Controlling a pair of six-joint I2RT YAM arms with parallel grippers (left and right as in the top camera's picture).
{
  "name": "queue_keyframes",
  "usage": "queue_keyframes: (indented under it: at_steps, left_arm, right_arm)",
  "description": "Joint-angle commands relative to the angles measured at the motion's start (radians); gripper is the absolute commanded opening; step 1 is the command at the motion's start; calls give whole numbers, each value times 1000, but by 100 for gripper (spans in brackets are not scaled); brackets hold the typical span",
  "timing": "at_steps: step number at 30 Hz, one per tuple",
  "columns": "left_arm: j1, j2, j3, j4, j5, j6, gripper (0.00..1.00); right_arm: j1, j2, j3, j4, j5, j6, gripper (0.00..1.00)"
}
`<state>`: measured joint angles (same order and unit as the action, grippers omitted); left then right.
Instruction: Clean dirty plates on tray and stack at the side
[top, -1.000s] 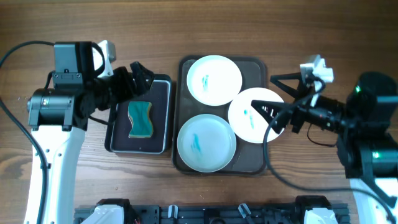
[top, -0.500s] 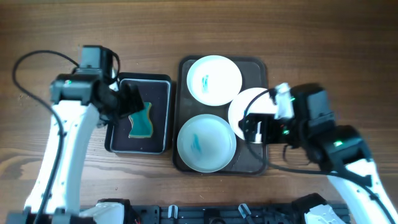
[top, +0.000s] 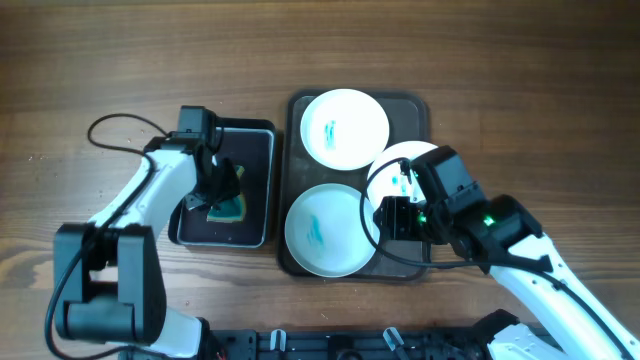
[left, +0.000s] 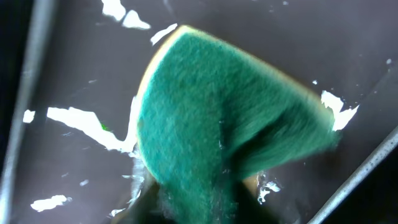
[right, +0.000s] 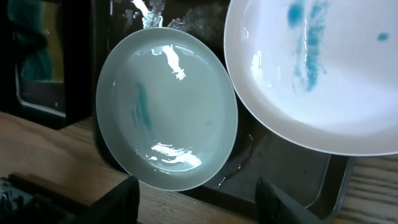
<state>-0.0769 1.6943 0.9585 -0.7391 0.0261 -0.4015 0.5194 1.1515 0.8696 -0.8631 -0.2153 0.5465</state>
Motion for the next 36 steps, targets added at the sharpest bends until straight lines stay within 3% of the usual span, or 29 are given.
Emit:
queue_keyframes:
  at_steps: [1,6,8,10,12,18,25,26,29,33,34,36]
  left_arm:
    - [-5,34,-4,19,-28,5,4]
    - [-4,8,39,-34,-28,5,4]
    - [-3,-11,83,-84,-28,5,13]
    - [-4,-27,120,-124,-28,5,32]
    - [-4,-40,146,-140,-28,6,44]
    - [-5,-8,114,-72,-84,55,52]
    - [-6,70,27,27,-76,50,49]
    - [-6,74,27,36,-76,50,42]
    - [-6,70,34,68,-76,50,4]
    - [-6,66,96,58,-76,50,4]
    - [-6,65,114,49,-76,50,8]
    - [-6,65,146,26,-68,50,33]
  right_arm:
    - [5,19,-7,6,13,7,58]
    - [5,21,-7,11,13,6,57]
    - [5,21,-7,11,13,7,57]
    - [5,21,-7,11,13,7,57]
    - [5,21,-7,11,13,7,57]
    - [5,21,-7,26,13,7,58]
    - [5,21,-7,37,13,8,58]
    - [5,21,-7,37,13,8,58]
    - [5,21,-7,40,13,10,58]
    - [5,21,-7,41,13,33,58]
    - [5,21,-7,41,13,33,58]
    - [5,21,-7,41,14,32,59]
